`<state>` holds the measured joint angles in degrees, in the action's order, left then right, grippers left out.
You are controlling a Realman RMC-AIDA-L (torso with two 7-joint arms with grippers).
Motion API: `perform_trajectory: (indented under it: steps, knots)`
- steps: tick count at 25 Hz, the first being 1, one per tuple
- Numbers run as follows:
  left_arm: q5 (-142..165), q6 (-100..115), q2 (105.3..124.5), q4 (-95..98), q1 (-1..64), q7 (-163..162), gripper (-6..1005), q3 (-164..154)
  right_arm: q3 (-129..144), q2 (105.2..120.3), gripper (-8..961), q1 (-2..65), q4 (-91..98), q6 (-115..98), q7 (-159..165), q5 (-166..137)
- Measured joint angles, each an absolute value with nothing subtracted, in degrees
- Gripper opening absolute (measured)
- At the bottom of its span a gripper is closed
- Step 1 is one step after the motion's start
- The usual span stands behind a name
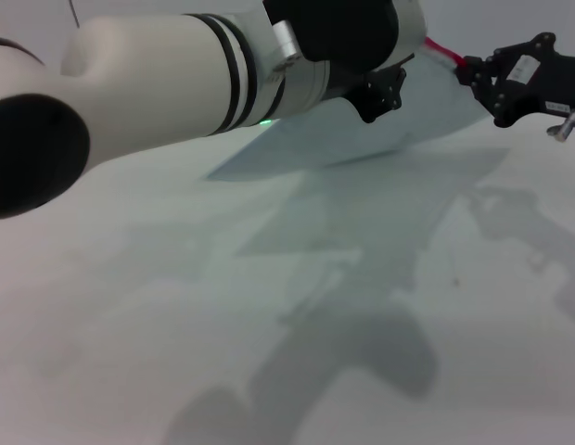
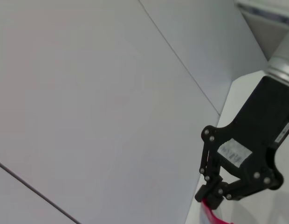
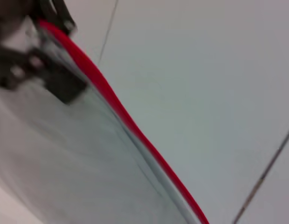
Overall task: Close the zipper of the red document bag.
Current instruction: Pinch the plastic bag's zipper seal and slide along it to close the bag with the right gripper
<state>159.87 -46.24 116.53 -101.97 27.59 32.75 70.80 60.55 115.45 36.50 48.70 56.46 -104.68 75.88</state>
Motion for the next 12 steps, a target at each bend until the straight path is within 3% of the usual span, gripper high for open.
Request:
perform_trajectory:
  steps: [12]
  knots:
    - [159.95, -48.5, 116.61, -107.93, 24.83, 33.67, 57, 70.5, 59.87, 115.28, 54, 36.56, 44.69, 48.61, -105.83, 75.84]
